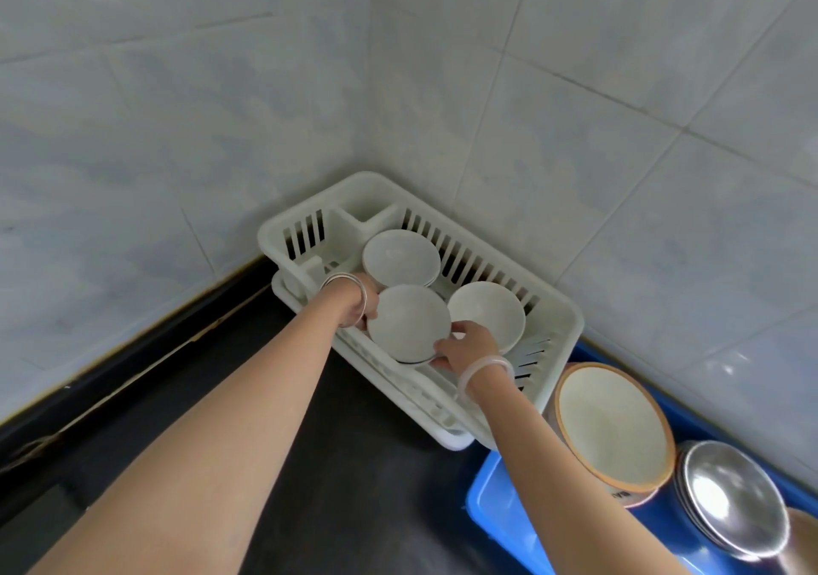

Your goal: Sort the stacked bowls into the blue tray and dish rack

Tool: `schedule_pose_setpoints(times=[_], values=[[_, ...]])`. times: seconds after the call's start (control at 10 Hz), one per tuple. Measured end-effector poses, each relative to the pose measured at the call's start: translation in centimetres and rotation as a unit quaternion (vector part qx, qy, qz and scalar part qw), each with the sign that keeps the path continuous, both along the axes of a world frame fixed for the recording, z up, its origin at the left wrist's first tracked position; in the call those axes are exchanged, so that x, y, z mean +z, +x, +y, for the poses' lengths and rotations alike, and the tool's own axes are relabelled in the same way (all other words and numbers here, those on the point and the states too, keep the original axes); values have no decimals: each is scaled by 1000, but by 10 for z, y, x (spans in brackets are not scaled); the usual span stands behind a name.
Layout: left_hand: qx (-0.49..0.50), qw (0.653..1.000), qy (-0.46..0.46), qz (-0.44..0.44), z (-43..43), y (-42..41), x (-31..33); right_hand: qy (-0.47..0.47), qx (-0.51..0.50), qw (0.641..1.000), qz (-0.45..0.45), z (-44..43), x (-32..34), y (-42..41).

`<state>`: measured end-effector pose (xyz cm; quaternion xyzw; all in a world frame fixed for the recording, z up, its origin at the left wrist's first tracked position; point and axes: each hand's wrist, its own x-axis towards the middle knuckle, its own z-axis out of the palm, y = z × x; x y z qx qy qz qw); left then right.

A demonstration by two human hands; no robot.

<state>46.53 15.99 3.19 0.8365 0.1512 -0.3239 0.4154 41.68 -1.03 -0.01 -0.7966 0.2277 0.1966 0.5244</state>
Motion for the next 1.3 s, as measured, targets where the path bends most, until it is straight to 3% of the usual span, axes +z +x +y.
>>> schedule_pose_setpoints(times=[0.2,0.3,0.5,0.6,1.0,1.1,1.2,1.3], values=[[48,997,-61,22,-4,2,-2,19,15,1000,-8,-5,-5,2],[68,995,-77,-15,-4,1,-4,-23,53,998,-19,-5,-8,4],[-22,987,122,-103,-9,0,-11,-168,157,973,-28,1,-5,9],[-36,980,160,-110,-11,1,-12,-188,185,964,-18,1,2,10],[-37,964,178,-195,-18,-37,-2,-32,91,995,2,-6,28,-22],[-19,963,180,-202,-21,-56,2,6,80,996,-42,-20,62,-46],[25,966,149,-210,-23,-75,15,124,60,978,-155,-37,132,-80],[73,965,101,-231,-23,-116,13,202,27,906,-372,-76,218,-133]])
